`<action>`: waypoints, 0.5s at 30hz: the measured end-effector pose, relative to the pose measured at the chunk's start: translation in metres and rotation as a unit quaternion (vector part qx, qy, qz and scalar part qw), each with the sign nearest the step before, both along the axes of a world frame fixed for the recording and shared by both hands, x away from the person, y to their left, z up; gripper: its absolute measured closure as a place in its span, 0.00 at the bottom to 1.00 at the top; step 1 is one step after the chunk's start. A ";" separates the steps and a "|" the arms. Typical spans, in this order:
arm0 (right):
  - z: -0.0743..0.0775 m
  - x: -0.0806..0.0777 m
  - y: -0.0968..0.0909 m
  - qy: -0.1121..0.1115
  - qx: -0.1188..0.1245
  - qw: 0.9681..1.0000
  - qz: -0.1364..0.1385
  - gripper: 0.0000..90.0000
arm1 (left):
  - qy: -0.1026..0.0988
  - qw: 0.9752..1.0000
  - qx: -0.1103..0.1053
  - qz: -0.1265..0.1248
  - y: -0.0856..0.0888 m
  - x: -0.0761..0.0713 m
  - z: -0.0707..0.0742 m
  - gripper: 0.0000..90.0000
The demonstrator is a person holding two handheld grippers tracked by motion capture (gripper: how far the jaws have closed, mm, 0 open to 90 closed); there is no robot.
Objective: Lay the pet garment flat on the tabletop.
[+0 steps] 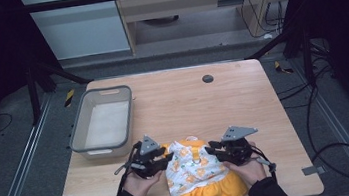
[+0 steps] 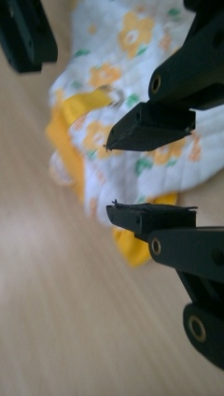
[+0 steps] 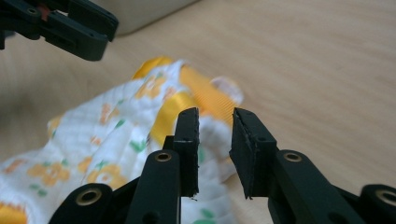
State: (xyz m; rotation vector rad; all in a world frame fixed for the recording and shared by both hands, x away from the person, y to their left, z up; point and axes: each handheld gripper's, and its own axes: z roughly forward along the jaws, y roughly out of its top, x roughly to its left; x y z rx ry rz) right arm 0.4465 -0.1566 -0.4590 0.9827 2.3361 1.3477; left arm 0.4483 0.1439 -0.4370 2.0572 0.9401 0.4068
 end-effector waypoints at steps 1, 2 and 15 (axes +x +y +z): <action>0.004 0.002 -0.004 -0.005 0.010 1.000 -0.013 0.79 | -0.009 1.000 0.001 0.012 0.003 0.003 0.002 0.64; 0.006 0.004 -0.007 -0.009 0.011 1.000 -0.021 0.79 | -0.009 1.000 0.001 0.012 0.003 0.003 0.002 0.63; -0.022 0.018 -0.010 0.036 -0.027 0.998 -0.032 0.73 | 0.041 0.996 0.063 0.044 -0.001 0.037 -0.044 0.56</action>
